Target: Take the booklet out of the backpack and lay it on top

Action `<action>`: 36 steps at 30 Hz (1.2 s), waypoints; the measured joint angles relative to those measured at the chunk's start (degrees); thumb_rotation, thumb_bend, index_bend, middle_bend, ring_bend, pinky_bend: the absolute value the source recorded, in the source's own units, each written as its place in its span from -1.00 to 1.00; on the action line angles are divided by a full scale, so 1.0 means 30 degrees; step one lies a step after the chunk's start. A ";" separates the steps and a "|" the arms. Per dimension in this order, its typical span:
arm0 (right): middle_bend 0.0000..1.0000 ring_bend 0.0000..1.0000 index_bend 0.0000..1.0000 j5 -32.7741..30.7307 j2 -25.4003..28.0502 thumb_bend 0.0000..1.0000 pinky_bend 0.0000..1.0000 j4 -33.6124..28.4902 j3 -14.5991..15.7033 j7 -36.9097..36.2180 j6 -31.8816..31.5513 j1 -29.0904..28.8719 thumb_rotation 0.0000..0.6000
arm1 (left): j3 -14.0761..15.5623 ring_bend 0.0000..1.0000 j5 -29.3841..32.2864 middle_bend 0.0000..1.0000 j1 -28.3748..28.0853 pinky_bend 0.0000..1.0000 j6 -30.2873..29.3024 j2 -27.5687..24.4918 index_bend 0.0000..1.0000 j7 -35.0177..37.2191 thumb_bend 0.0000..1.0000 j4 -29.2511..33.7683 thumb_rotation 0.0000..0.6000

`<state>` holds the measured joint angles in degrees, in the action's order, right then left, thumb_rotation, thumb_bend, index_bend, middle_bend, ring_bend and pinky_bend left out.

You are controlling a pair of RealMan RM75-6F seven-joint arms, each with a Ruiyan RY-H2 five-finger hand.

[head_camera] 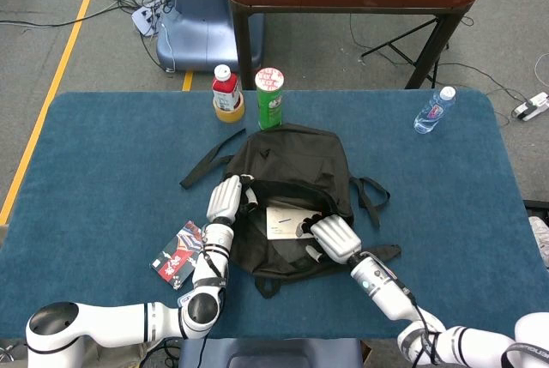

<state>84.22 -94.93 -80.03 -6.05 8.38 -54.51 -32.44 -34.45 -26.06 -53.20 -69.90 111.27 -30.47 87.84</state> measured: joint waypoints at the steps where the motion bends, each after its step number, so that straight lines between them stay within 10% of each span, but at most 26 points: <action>1: -0.22 -0.36 -0.24 -0.0205 -0.0261 -0.45 -0.15 0.0144 -0.0067 0.0220 -0.0090 0.0000 1.00 | -0.0028 -0.38 0.0060 -0.20 -0.0034 -0.93 -0.0026 -0.0007 0.38 0.0074 0.68 0.0025 1.00; 15: -0.25 -0.41 -0.24 -0.2789 -0.3230 -0.72 -0.17 0.1829 -0.0817 0.2981 -0.0618 -0.0255 1.00 | -0.0017 -0.38 0.0761 -0.20 -0.0230 -0.93 -0.0221 -0.0238 0.36 0.0453 0.68 0.0183 1.00; 36: -0.46 -0.72 -0.26 -0.1664 -0.5766 -0.77 -0.72 0.5521 -0.0519 0.2923 -0.2364 -0.0650 1.00 | -0.0038 -0.38 0.1797 -0.20 -0.0117 -0.93 0.0121 -0.0838 0.36 0.1250 0.68 0.0539 1.00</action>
<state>79.23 -112.23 -63.47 -7.61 17.15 -61.61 -34.39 -34.56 -20.67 -53.55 -69.53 108.76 -26.72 89.46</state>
